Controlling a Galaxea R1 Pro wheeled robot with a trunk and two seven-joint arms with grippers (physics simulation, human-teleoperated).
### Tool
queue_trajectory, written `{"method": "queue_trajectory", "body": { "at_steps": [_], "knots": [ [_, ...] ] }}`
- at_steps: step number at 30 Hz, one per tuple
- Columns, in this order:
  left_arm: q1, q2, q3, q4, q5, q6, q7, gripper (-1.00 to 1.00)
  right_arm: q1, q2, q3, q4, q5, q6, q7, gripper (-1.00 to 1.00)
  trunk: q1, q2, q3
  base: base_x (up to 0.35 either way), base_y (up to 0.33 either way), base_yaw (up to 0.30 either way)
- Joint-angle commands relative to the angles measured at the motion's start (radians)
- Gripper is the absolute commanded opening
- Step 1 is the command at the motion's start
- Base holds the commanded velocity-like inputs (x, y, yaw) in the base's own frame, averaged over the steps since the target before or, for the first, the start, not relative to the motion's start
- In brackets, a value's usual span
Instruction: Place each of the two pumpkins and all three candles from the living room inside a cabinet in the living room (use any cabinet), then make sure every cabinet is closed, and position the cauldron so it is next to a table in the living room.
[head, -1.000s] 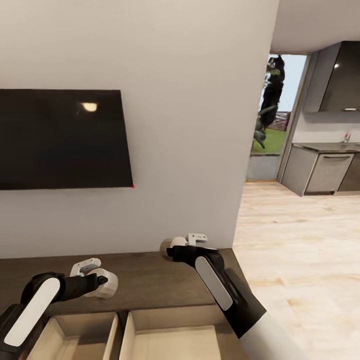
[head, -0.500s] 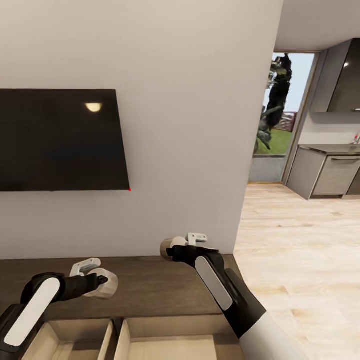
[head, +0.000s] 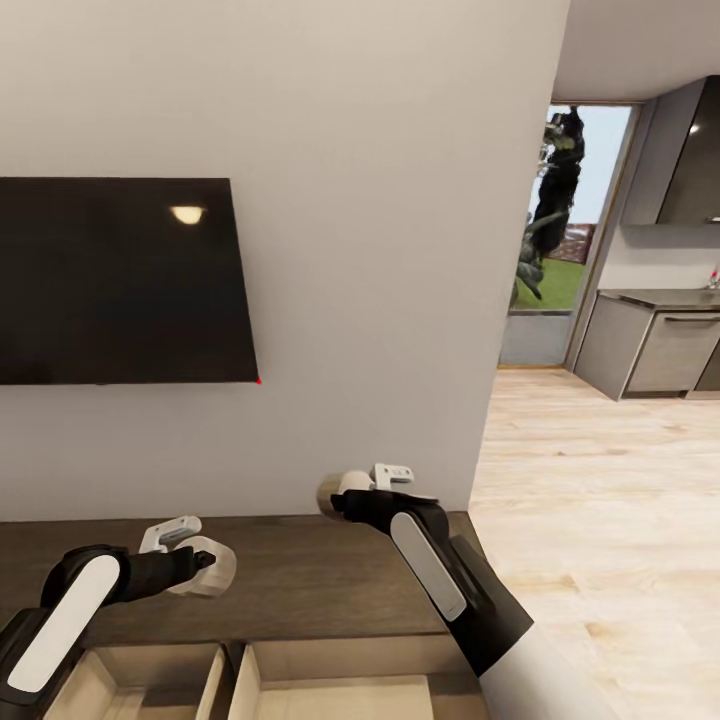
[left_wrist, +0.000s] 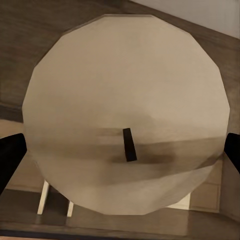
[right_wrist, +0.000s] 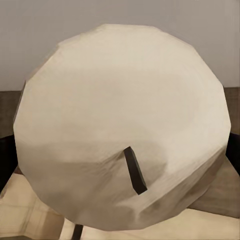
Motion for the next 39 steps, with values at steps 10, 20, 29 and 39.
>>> {"method": "queue_trajectory", "body": {
  "at_steps": [10,20,29,39],
  "knots": [
    [-0.001,0.001,-0.002,-0.001,0.010,0.001,0.011,-1.00,-0.001,-0.001,-0.001,-0.043,-0.006,0.001,-0.014,-1.00,0.000,-0.001,-0.001,0.026,-0.006,0.000],
    [-0.001,-0.021,-0.035,-0.001,0.008,0.001,0.011,-1.00,-0.001,0.001,-0.007,0.010,-0.015,0.069,-0.062,-1.00,0.000,-0.001,-0.001,0.054,-0.035,0.000],
    [-0.001,-0.076,-0.099,-0.001,-0.022,0.001,0.026,-1.00,-0.004,-0.003,-0.022,0.031,-0.135,0.261,-0.197,-1.00,0.000,-0.001,-0.001,0.001,0.000,0.000],
    [-0.007,-0.230,-0.117,0.035,-0.084,-0.001,0.197,-1.00,0.004,-0.003,-0.022,0.051,-0.165,0.298,-0.217,-1.00,0.000,-0.001,-0.001,0.000,0.000,0.000]
  ]
}}
